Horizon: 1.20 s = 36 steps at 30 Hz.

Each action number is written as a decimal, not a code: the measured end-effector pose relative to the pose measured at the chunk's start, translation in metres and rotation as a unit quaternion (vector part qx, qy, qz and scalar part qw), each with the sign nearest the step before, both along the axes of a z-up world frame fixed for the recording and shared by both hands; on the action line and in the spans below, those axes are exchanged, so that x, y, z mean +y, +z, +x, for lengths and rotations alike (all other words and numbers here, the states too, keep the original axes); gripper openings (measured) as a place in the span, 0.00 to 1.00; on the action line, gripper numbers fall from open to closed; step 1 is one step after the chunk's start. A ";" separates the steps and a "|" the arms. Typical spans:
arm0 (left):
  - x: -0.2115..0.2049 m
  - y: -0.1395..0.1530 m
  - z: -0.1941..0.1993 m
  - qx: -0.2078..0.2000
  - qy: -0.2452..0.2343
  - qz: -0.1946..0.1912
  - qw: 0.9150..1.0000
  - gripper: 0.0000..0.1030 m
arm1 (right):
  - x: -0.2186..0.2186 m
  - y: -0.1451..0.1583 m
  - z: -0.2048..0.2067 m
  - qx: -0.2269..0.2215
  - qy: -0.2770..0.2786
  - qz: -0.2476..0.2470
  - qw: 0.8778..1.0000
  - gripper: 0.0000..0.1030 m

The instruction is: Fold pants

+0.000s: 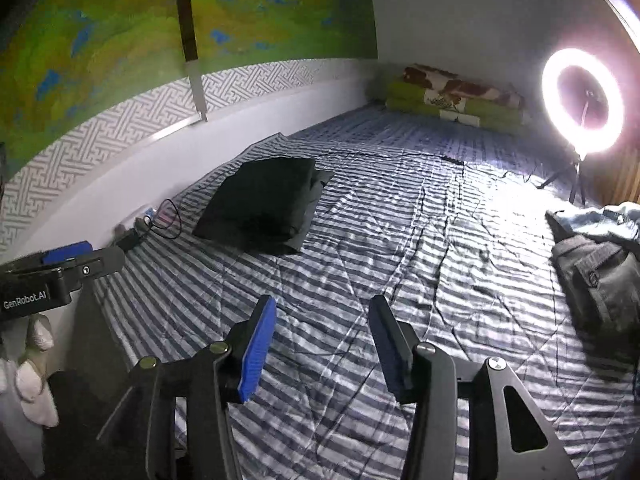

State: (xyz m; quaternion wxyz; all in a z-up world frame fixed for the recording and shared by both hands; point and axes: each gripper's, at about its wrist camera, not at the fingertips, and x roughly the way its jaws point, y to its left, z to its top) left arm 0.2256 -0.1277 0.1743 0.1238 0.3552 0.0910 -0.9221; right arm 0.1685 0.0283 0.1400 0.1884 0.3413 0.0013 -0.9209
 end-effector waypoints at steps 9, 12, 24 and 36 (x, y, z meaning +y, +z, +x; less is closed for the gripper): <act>0.010 -0.007 0.009 -0.034 -0.011 -0.021 0.999 0.89 | -0.001 -0.013 0.013 -0.010 0.001 0.001 1.000 0.44; 0.009 -0.009 0.009 -0.038 -0.010 -0.018 0.999 0.89 | -0.007 -0.019 0.016 -0.013 0.009 0.008 1.000 0.44; 0.011 -0.006 0.012 -0.044 -0.010 -0.019 0.999 0.92 | -0.009 -0.010 0.014 -0.004 0.011 -0.006 1.000 0.44; 0.013 -0.008 0.013 -0.048 -0.013 -0.023 0.998 0.92 | 0.004 -0.014 0.015 -0.007 0.003 -0.009 1.000 0.44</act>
